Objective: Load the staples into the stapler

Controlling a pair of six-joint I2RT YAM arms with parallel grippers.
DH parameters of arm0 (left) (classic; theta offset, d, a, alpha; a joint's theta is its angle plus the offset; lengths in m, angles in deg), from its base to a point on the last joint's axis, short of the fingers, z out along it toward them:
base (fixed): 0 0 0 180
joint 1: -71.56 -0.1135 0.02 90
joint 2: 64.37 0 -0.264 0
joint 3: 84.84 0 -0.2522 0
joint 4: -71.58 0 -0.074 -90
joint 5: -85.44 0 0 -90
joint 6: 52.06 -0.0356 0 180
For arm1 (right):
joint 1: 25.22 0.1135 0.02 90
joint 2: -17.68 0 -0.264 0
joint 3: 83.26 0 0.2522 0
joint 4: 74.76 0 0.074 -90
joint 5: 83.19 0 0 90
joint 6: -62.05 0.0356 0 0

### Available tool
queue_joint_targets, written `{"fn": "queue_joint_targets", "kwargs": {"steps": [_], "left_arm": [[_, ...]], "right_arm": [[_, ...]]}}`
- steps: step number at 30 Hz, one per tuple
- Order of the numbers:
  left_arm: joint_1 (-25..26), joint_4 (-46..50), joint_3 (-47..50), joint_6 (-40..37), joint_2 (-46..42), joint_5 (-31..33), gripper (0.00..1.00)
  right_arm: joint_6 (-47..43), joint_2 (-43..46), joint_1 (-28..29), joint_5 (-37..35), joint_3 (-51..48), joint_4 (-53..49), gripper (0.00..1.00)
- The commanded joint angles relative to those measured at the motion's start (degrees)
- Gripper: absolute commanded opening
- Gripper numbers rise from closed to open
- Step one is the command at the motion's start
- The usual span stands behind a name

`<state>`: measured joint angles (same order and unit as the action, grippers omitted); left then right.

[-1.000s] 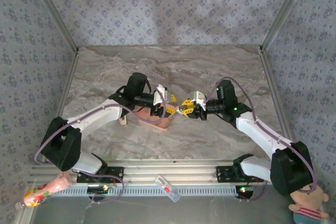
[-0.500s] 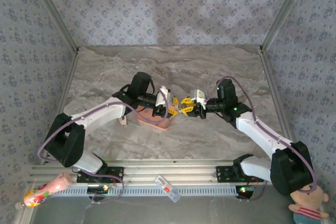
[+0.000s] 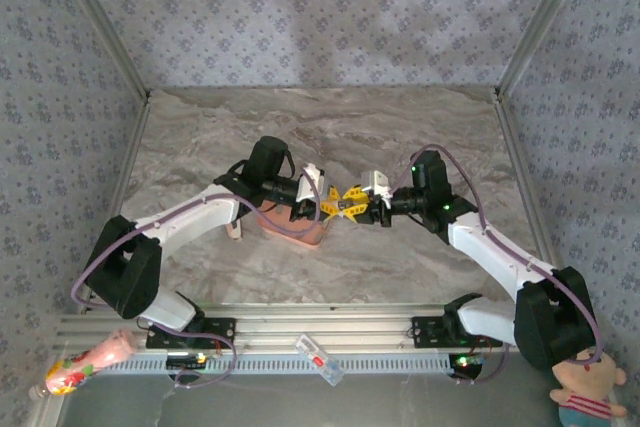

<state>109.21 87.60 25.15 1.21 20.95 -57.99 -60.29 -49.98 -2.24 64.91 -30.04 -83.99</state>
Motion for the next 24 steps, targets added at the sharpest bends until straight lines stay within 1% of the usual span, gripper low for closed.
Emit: {"fn": "queue_joint_targets", "kwargs": {"steps": [1,3,5,7,9,10,13,14,16,20,24], "left_arm": [[0.7,3.6,-2.2,-1.9,-0.2,-2.1,0.21],[0.6,6.2,-3.1,-2.6,-0.4,0.7,0.19],[0.6,8.1,-3.3,-2.8,-0.9,5.7,0.17],[0.7,9.9,-3.3,-4.1,-1.5,10.5,0.15],[0.7,11.3,-3.1,-5.3,-1.9,14.8,0.12],[0.6,12.1,-3.1,-6.1,-2.0,16.5,0.12],[0.7,13.5,-3.2,-7.6,-1.7,20.1,0.11],[0.7,13.6,-3.2,-7.8,-1.5,20.8,0.11],[0.7,13.7,-3.3,-7.8,-1.2,21.5,0.11],[0.8,13.8,-3.2,-8.0,-0.8,21.4,0.11],[1.1,14.4,-3.2,-8.1,-0.9,21.6,0.10]], "right_arm": [[2.4,0.2,0.1,-0.5,0.0,2.0,0.23],[6.6,1.1,0.1,-2.7,-1.7,5.0,0.34],[15.7,2.6,0.1,-6.8,-4.3,9.5,0.50],[25.6,3.9,0.2,-11.7,-5.3,10.7,0.59],[34.4,4.7,0.4,-16.0,-4.8,7.4,0.65],[38.0,4.8,0.7,-17.9,-3.9,4.0,0.66],[47.1,4.6,1.9,-22.7,-1.5,-4.3,0.67],[50.0,4.2,2.2,-22.8,-1.1,-5.4,0.68],[53.5,3.0,3.2,-20.4,-1.0,-5.5,0.70],[57.0,-0.2,6.2,-21.5,-0.2,-5.2,0.68],[57.9,-3.1,7.1,-22.7,1.2,-4.6,0.67]]}}
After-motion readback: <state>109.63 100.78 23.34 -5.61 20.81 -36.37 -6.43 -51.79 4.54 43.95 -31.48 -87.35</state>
